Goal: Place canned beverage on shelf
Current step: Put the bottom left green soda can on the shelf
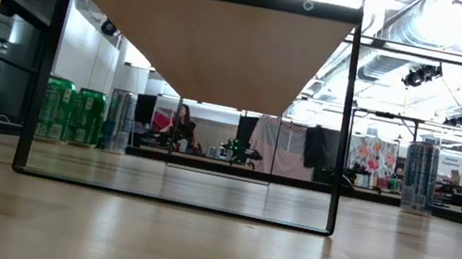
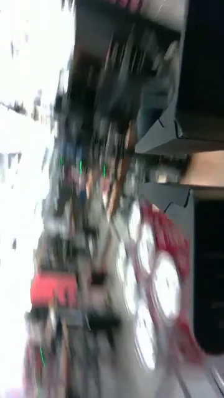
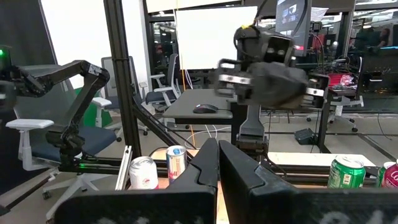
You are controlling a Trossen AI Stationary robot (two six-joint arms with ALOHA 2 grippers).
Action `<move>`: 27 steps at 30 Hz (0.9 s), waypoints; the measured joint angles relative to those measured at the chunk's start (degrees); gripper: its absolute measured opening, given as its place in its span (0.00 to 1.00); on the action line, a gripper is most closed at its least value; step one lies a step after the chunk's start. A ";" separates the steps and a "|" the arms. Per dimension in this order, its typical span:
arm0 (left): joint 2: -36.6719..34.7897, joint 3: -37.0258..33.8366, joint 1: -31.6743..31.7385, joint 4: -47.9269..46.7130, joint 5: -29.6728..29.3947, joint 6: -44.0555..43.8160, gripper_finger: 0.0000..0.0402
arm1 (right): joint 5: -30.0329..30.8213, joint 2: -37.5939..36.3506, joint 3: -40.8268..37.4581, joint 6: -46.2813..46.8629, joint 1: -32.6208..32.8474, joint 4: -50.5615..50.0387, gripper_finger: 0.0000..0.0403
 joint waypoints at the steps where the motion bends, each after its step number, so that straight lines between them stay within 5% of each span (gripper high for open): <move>1: -0.23 0.79 0.17 -1.69 -3.43 -0.83 0.08 | -0.02 0.00 0.00 0.00 0.00 0.00 0.00; 9: -1.24 15.34 4.11 -23.31 -14.32 3.79 0.42 | -0.01 0.02 0.00 0.00 0.00 -0.98 0.00; 15: 0.87 24.46 14.77 -45.03 -18.75 1.17 0.67 | 0.01 0.02 0.00 0.00 0.00 -1.97 0.00; 20: 4.06 24.67 28.18 -62.64 -15.94 -12.32 0.78 | -0.01 0.02 0.00 -0.20 0.00 -2.58 0.00; 27: 10.72 24.67 45.81 -79.80 -7.96 -26.95 0.80 | 0.00 0.02 0.00 -0.37 0.00 -3.69 0.00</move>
